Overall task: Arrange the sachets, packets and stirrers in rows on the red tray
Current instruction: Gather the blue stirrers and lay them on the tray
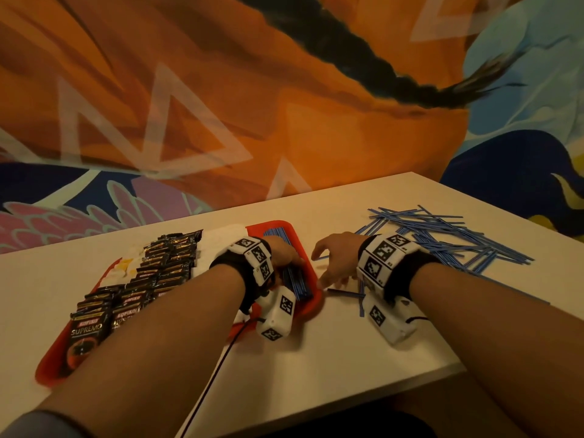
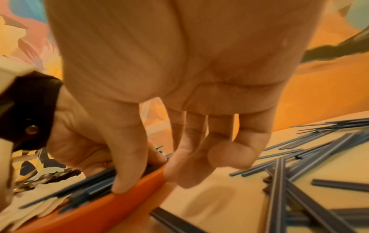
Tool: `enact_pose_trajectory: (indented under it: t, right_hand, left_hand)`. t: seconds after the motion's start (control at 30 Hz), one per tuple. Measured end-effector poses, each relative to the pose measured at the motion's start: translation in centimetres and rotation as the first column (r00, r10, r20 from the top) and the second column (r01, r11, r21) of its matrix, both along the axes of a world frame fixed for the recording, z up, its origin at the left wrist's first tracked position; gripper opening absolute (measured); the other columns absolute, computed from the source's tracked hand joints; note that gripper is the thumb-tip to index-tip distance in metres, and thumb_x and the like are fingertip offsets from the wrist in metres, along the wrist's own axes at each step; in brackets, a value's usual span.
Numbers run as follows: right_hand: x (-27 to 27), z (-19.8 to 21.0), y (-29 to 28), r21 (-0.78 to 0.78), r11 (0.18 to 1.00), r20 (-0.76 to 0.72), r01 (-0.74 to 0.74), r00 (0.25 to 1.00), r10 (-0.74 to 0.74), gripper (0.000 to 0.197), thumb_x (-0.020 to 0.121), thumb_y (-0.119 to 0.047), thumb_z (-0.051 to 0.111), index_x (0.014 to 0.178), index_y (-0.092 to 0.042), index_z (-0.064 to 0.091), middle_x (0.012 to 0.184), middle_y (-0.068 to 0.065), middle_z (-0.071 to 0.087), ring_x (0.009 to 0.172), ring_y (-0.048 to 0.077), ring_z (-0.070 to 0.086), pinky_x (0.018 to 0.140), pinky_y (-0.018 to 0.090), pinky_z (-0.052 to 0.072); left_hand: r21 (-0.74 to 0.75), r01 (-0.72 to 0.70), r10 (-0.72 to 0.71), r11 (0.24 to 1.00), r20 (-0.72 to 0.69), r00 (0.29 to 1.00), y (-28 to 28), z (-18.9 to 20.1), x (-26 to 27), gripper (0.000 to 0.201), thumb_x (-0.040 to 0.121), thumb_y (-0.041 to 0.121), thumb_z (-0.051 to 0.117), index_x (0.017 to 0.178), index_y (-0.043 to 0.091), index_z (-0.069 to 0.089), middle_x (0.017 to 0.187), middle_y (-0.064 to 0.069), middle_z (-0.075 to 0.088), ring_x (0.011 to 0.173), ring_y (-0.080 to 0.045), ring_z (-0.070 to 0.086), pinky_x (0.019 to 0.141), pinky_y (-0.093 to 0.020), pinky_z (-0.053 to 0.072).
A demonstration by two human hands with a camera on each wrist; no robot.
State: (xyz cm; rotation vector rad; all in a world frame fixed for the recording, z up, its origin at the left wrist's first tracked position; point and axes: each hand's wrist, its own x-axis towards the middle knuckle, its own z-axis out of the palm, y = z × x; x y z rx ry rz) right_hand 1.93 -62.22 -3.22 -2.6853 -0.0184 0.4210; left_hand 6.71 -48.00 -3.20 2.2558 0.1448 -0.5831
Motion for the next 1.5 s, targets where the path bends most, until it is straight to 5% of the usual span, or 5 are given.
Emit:
enact_pose_trajectory:
  t: [0.23, 0.4, 0.63, 1.0, 1.5]
  right_hand:
    - [0.7, 0.3, 1.2, -0.129, 0.987, 0.201, -0.100, 0.972, 0.124, 0.041, 0.080, -0.032, 0.080, 0.119, -0.026, 0.068, 0.103, -0.005, 0.068, 0.096, 0.014, 0.063, 0.073, 0.024, 0.045]
    - [1.1, -0.3, 2.7, -0.217, 0.961, 0.170, -0.168, 0.963, 0.207, 0.044, 0.082, -0.031, 0.079, 0.123, -0.026, 0.066, 0.118, -0.002, 0.066, 0.102, 0.018, 0.061, 0.079, 0.028, 0.048]
    - [1.3, -0.3, 3.0, -0.230, 0.956, 0.162, -0.184, 0.961, 0.224, 0.048, 0.077, -0.029, 0.083, 0.122, -0.027, 0.066, 0.121, -0.004, 0.066, 0.106, 0.018, 0.061, 0.085, 0.029, 0.051]
    - [1.4, -0.8, 3.2, -0.249, 0.950, 0.146, -0.190, 0.962, 0.231, 0.055, 0.074, -0.044, 0.082, 0.124, -0.029, 0.064, 0.120, -0.004, 0.064, 0.103, 0.017, 0.061, 0.083, 0.030, 0.053]
    - [1.3, -0.5, 3.9, -0.265, 0.938, 0.105, -0.225, 0.960, 0.260, 0.062, 0.071, -0.055, 0.081, 0.125, -0.028, 0.064, 0.116, -0.006, 0.068, 0.101, 0.016, 0.064, 0.085, 0.031, 0.056]
  left_hand:
    - [0.113, 0.064, -0.071, 0.992, 0.060, 0.996, 0.7, 0.2, 0.1, 0.033, 0.091, 0.018, 0.071, 0.117, 0.003, 0.058, 0.113, -0.015, 0.069, 0.104, -0.030, 0.068, 0.094, -0.044, 0.056]
    - [0.420, 0.293, -0.367, 0.859, 0.107, 0.924, 1.7, 1.0, 0.0, 0.036, 0.089, 0.011, 0.071, 0.124, 0.006, 0.065, 0.106, -0.006, 0.070, 0.071, -0.010, 0.056, 0.052, -0.013, 0.044]
    - [0.563, 0.337, -0.469, 0.754, 0.103, 0.877, 2.5, 1.3, -0.6, 0.039, 0.100, 0.036, 0.056, 0.134, 0.017, 0.057, 0.123, -0.004, 0.066, 0.100, -0.018, 0.060, 0.094, -0.028, 0.048]
    - [0.612, 0.364, -0.566, 0.702, 0.169, 0.807, 3.3, 0.0, 0.1, 0.039, 0.082, 0.037, 0.079, 0.111, 0.013, 0.068, 0.107, -0.006, 0.071, 0.087, -0.015, 0.062, 0.066, -0.022, 0.049]
    - [0.729, 0.425, -0.713, 0.536, 0.121, 0.691, 3.2, 0.8, -0.4, 0.045, 0.084, 0.035, 0.076, 0.124, 0.015, 0.066, 0.116, -0.005, 0.069, 0.104, -0.021, 0.066, 0.092, -0.037, 0.056]
